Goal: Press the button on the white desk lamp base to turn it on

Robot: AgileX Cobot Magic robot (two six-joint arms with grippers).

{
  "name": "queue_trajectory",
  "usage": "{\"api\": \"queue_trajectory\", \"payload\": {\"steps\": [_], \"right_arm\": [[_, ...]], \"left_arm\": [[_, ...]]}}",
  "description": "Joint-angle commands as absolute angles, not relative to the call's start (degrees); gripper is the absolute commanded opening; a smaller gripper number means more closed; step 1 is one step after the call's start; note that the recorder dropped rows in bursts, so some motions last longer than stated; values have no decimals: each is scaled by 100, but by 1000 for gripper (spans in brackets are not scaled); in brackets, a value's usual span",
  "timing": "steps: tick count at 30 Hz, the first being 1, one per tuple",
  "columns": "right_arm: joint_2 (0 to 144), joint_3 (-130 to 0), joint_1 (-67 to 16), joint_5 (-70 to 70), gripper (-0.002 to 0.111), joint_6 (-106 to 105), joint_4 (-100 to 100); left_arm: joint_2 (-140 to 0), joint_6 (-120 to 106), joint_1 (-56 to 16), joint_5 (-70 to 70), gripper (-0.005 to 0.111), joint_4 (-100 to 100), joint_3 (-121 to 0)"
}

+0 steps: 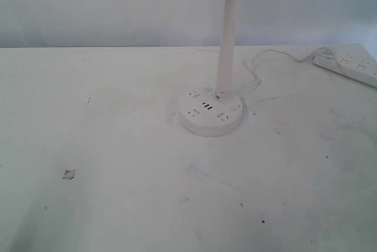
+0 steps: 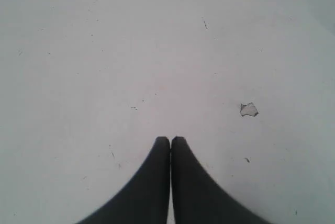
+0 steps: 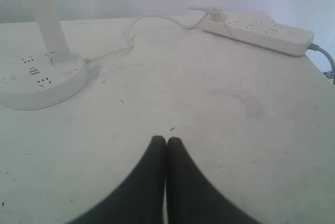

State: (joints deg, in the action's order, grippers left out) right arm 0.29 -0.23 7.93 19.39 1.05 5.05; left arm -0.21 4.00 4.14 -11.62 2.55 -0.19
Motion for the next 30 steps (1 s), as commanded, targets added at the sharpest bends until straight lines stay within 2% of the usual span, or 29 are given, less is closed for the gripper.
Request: {"api": "queue_trajectory", "payload": {"steps": [1, 22, 27, 30], "right_arm": [[0, 0, 814, 1924, 0, 130, 468], [0, 0, 814, 1924, 0, 130, 468], [0, 0, 814, 1420, 0, 129, 457], [0, 0, 814, 553, 0, 129, 446]], "left_arm": [[0, 407, 382, -1156, 0, 215, 0], [0, 407, 382, -1156, 0, 215, 0], [0, 407, 382, -1156, 0, 215, 0], [0, 407, 382, -1156, 0, 215, 0]]}}
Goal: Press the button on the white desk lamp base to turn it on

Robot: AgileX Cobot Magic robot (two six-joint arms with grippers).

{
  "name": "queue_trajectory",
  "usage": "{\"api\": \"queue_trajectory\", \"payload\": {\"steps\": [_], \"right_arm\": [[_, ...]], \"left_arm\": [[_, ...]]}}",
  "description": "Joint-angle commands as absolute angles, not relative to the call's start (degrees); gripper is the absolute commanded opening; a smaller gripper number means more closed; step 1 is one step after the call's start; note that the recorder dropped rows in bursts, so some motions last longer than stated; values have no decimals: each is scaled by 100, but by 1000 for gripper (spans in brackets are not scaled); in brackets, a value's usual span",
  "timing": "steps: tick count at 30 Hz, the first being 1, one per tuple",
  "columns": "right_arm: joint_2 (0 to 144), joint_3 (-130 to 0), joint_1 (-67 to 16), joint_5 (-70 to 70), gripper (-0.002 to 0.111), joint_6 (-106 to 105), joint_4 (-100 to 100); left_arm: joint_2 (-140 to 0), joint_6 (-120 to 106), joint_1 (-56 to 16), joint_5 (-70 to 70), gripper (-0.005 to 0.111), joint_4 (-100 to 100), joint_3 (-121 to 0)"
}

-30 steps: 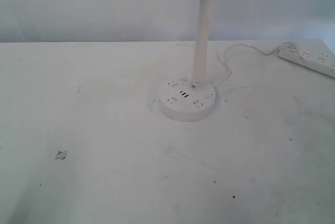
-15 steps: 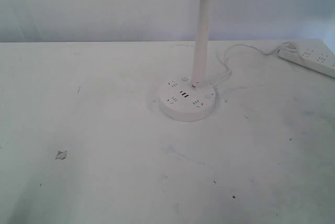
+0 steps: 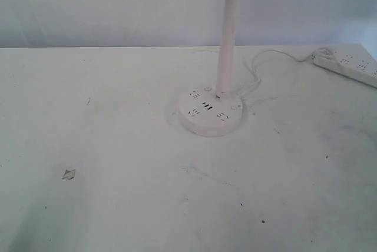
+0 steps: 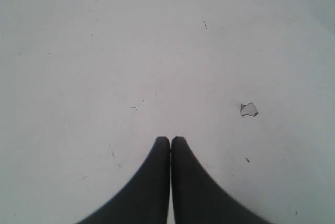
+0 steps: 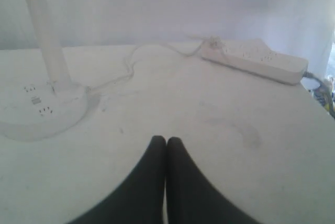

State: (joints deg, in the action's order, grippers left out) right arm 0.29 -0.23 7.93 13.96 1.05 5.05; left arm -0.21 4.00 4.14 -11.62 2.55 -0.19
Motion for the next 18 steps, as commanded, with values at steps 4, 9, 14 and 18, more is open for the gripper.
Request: {"api": "queue_trajectory", "payload": {"steps": [4, 9, 14, 18], "right_arm": [[0, 0, 814, -484, 0, 179, 446], [0, 0, 814, -1535, 0, 814, 555], [0, 0, 814, -1014, 0, 2051, 555], [0, 0, 814, -415, 0, 2120, 555]], "left_arm": [[0, 407, 382, -1156, 0, 215, 0], [0, 407, 382, -1156, 0, 215, 0], [0, 407, 382, -1156, 0, 215, 0], [0, 407, 382, -1156, 0, 215, 0]]}}
